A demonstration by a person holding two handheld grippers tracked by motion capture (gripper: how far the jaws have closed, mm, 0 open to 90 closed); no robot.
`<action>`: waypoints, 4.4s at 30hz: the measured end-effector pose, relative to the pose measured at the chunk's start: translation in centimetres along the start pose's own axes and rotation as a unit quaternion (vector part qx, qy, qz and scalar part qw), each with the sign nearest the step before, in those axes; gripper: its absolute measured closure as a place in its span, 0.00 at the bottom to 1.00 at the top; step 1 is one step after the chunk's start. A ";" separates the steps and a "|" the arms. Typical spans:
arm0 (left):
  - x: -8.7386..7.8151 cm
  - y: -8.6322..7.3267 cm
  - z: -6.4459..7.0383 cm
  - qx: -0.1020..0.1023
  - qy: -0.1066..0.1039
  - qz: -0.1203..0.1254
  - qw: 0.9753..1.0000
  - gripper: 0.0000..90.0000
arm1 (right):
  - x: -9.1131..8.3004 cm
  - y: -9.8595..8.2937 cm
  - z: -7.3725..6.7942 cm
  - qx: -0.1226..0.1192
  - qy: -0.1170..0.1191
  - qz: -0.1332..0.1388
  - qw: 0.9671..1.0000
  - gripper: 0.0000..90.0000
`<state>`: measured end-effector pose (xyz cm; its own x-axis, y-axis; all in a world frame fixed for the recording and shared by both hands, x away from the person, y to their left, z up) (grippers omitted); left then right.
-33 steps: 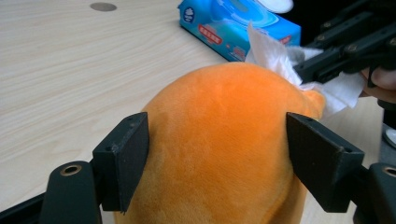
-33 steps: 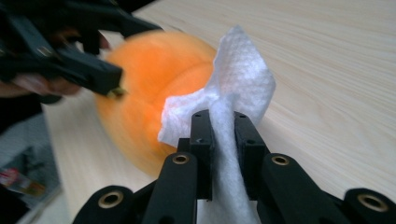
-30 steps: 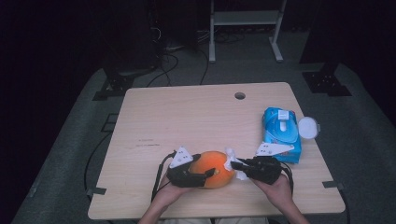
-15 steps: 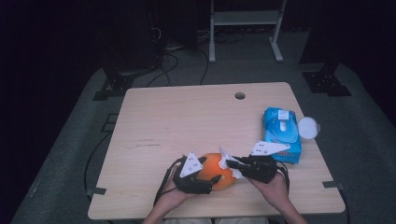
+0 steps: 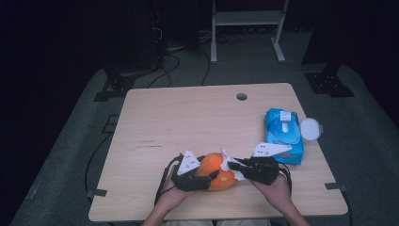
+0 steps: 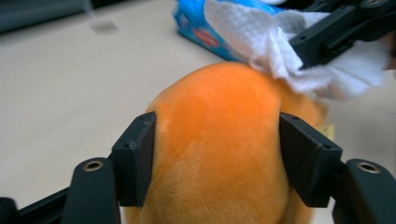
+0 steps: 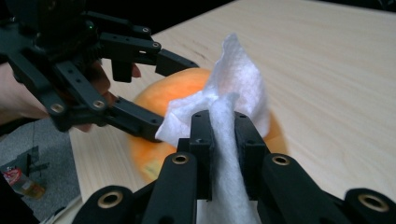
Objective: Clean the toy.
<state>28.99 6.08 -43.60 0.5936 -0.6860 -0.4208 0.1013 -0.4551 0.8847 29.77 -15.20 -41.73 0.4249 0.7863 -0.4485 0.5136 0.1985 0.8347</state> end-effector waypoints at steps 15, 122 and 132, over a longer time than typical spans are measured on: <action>0.3 -2.0 -0.7 -0.038 -0.034 -0.016 0.999 0.28 | 0.5 -0.5 0.6 0.011 -0.009 0.007 1.000 0.89; 1.4 0.1 1.6 -0.056 -0.055 -0.033 0.996 0.27 | -0.5 -0.1 0.1 -0.017 -0.081 0.028 0.996 0.90; 1.2 -0.4 1.8 -0.008 -0.044 -0.036 0.998 0.38 | -0.1 0.4 -0.8 -0.040 -0.084 0.028 0.995 0.89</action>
<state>28.24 4.40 -44.82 0.5124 -0.6994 -0.4983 0.1533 -0.4964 0.8544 29.34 -14.76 -41.07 0.5727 0.6906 -0.4418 0.4279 0.2079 0.8796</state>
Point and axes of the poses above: each handheld gripper's, and its own axes: x roughly forward along the jaws, y roughly out of its top, z roughly to its right, the point moved 3 cm from there along x, roughly forward along the jaws, and after that the axes turned 9 degrees about x, right-handed, at the moved point
